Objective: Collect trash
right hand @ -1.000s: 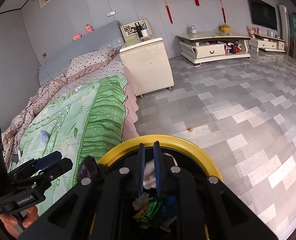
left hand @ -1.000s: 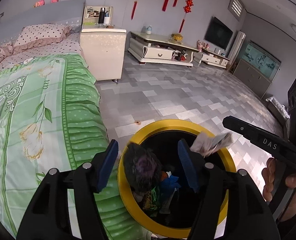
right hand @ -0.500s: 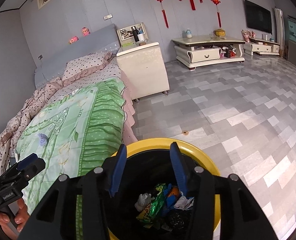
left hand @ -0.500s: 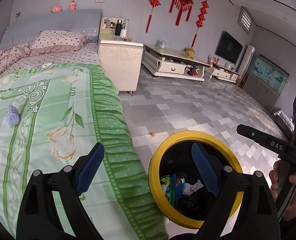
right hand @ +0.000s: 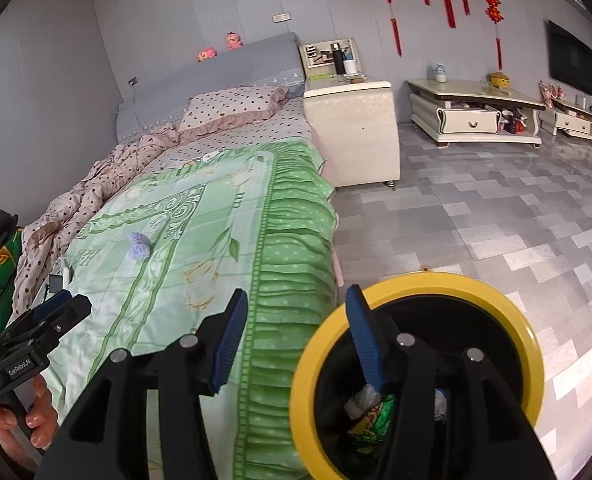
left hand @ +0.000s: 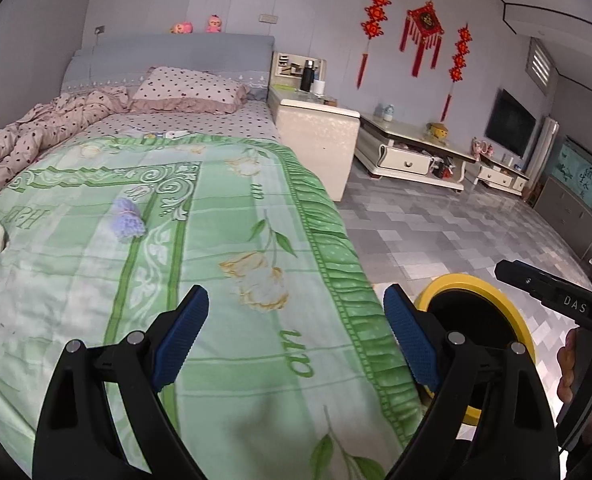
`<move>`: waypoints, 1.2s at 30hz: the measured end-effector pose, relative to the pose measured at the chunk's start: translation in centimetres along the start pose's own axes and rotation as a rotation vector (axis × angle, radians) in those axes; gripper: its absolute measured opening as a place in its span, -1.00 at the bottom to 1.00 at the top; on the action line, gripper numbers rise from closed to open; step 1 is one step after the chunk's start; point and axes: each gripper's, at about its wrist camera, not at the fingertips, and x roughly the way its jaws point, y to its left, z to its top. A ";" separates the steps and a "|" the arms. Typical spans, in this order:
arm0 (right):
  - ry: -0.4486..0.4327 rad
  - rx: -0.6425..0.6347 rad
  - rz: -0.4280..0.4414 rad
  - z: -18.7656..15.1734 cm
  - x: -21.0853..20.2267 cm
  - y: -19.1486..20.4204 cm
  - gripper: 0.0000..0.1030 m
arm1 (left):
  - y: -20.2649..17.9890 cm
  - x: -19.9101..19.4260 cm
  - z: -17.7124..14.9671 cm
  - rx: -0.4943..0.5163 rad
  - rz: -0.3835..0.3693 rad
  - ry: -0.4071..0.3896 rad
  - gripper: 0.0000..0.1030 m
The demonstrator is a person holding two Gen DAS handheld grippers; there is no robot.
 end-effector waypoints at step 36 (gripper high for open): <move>-0.309 -0.166 -0.159 -6.5 -1.9 17.7 0.85 | 13.2 -13.7 -7.1 -0.099 0.315 -0.203 0.84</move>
